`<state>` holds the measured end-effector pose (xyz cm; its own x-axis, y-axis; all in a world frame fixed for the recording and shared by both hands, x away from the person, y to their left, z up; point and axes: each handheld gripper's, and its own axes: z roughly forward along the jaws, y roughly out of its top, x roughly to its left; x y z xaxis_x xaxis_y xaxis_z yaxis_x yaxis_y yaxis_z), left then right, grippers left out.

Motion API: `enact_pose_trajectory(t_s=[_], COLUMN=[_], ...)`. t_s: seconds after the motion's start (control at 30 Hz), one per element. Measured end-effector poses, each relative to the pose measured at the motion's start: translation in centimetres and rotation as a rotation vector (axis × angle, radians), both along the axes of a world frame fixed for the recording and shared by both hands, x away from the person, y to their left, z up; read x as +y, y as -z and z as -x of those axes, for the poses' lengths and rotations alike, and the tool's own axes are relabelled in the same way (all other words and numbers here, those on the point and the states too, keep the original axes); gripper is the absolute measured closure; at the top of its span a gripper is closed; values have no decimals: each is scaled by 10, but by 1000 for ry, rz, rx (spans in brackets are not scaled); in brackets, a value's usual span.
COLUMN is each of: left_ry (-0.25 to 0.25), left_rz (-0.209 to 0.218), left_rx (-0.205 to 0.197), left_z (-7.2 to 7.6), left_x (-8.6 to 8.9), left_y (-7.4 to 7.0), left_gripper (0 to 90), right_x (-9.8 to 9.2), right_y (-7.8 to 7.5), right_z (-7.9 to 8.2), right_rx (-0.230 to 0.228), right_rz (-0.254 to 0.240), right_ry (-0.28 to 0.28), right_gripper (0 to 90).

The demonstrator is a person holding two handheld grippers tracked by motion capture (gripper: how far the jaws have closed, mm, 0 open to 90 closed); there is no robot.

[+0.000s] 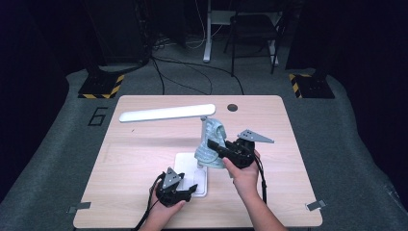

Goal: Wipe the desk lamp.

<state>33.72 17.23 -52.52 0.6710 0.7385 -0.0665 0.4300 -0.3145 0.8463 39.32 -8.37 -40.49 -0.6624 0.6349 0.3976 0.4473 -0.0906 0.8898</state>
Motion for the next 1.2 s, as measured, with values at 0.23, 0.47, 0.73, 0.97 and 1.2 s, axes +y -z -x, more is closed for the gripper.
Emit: enact_pose_trajectory(t_s=[0.23, 0.47, 0.73, 0.97, 1.2], left_ry=[6, 2, 1, -3, -3], left_rz=[-5, 2, 2, 17, 17], left_rx=[8, 10, 9, 20, 19], left_z=[0, 0, 0, 0, 0], left_x=[1, 0, 1, 0, 0], left_y=[-1, -1, -1, 0, 0], left_gripper=[302, 303, 304, 303, 303], right_x=[4, 8, 10, 3, -6], right_y=[29, 62, 82, 87, 97], right_z=[-3, -7, -12, -20, -24], right_rx=[60, 150, 187, 202, 210], right_rz=[44, 109, 281, 353, 394], right_ry=[3, 9, 63, 110, 182], right_gripper=[666, 664, 651, 571, 439])
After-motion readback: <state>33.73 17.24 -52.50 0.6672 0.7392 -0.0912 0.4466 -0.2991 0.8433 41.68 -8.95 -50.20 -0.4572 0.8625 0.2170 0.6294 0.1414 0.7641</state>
